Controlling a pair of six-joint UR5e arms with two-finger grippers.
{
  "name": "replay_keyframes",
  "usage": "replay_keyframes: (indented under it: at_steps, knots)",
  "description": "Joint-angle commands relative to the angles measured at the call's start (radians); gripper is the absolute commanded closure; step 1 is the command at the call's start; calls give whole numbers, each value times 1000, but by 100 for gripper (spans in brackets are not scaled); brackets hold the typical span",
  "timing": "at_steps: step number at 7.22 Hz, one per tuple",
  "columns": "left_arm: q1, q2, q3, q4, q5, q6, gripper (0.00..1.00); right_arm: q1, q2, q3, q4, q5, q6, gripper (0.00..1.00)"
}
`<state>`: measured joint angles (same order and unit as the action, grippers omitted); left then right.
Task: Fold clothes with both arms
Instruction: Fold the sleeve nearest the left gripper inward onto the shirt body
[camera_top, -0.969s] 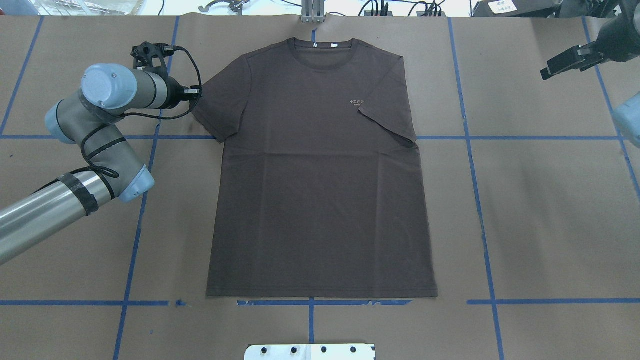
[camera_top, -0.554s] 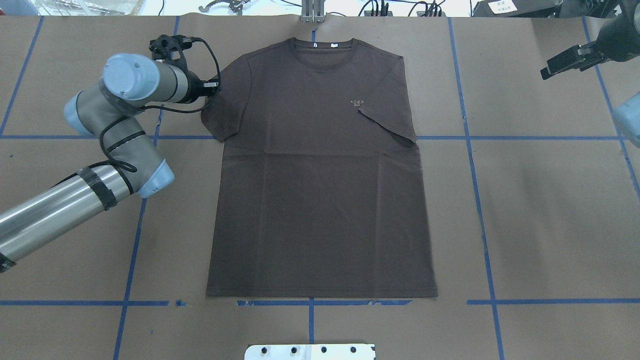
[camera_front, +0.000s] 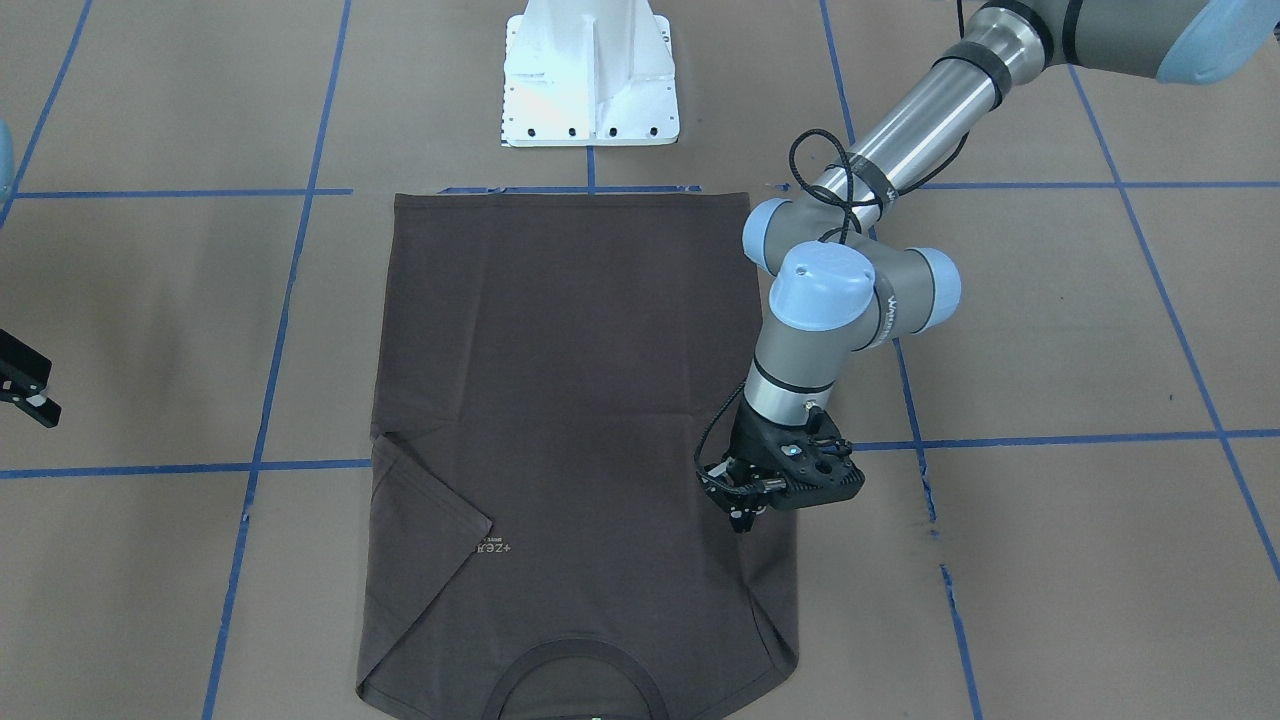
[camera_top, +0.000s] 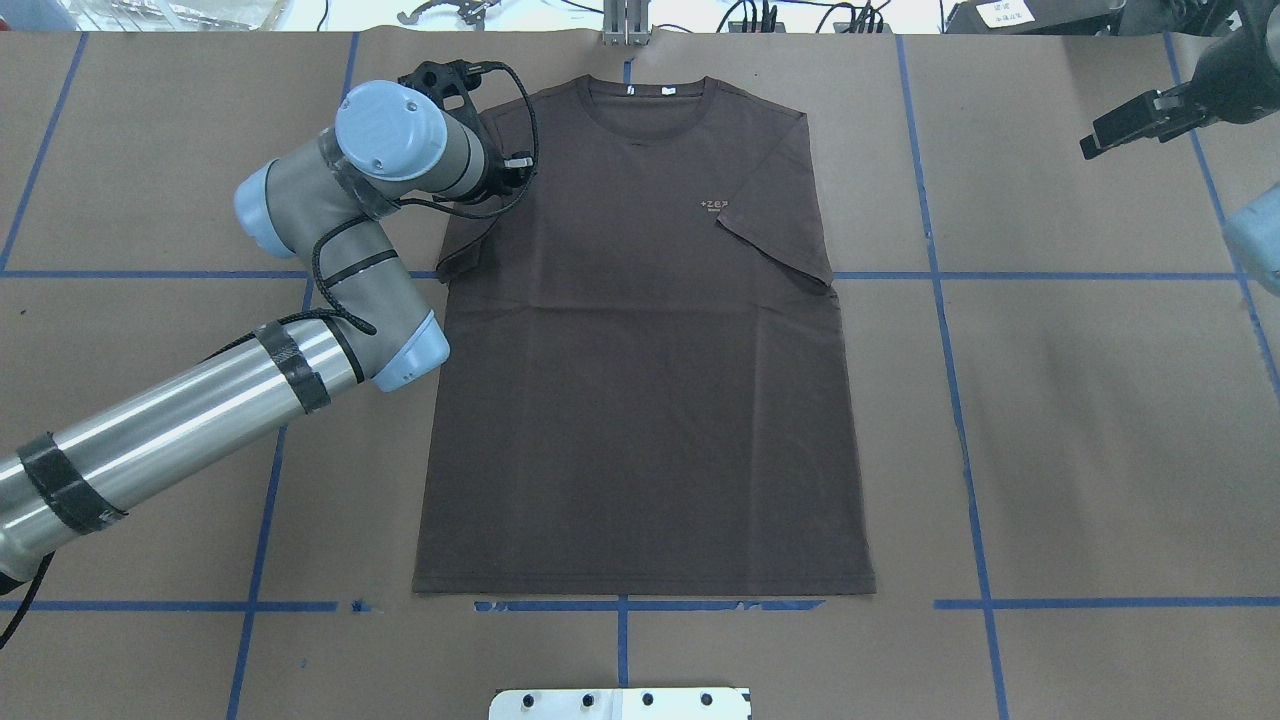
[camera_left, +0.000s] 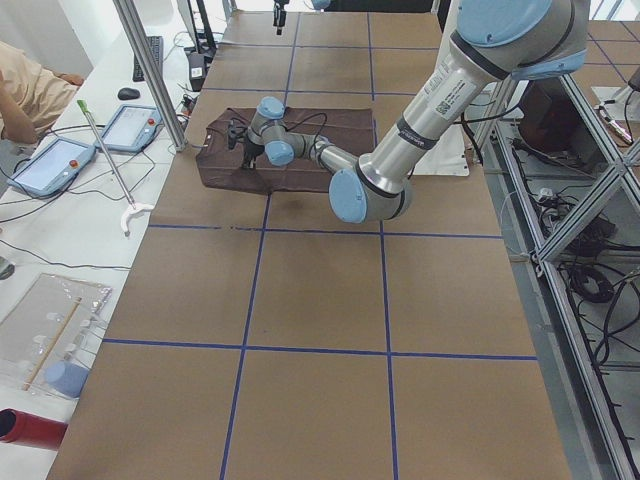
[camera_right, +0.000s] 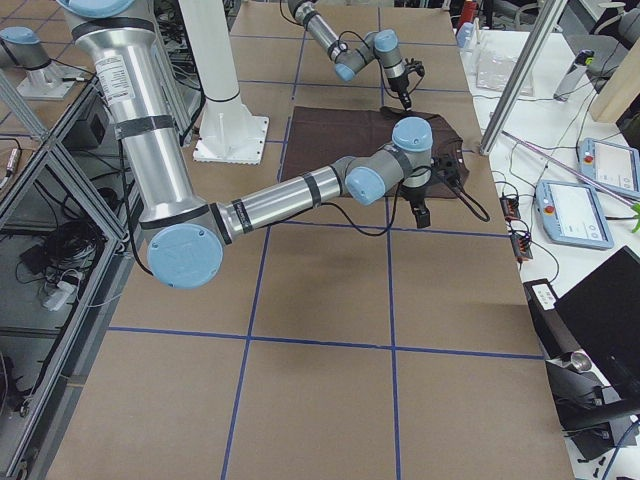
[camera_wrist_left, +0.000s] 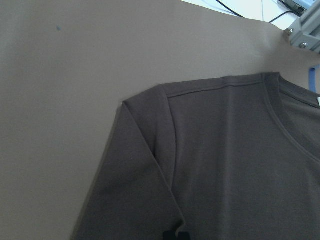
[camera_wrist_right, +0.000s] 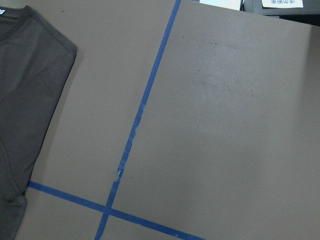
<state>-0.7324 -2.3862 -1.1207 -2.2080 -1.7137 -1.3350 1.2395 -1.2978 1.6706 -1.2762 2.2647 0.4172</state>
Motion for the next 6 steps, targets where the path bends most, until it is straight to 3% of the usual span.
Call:
replay_keyframes:
  at_steps: [1, 3, 4, 5, 6]
  knots:
    - [7, -10, 5, 11, 2, -4, 100, 0, 0, 0, 0, -1, 0, 0]
    - [7, -48, 19, 79, 2, -53, 97, 0, 0, 0, 0, -1, 0, 0]
    - [7, -51, 27, 79, 2, -58, 89, 0, 2, 0, 0, -1, 0, 0]
    - [7, -50, 27, 79, 2, -18, 1, 0, 3, -3, 0, -1, 3, 0]
    - [7, -48, 21, 80, -1, 8, 0, -2, 6, 3, 0, -1, 5, 0]
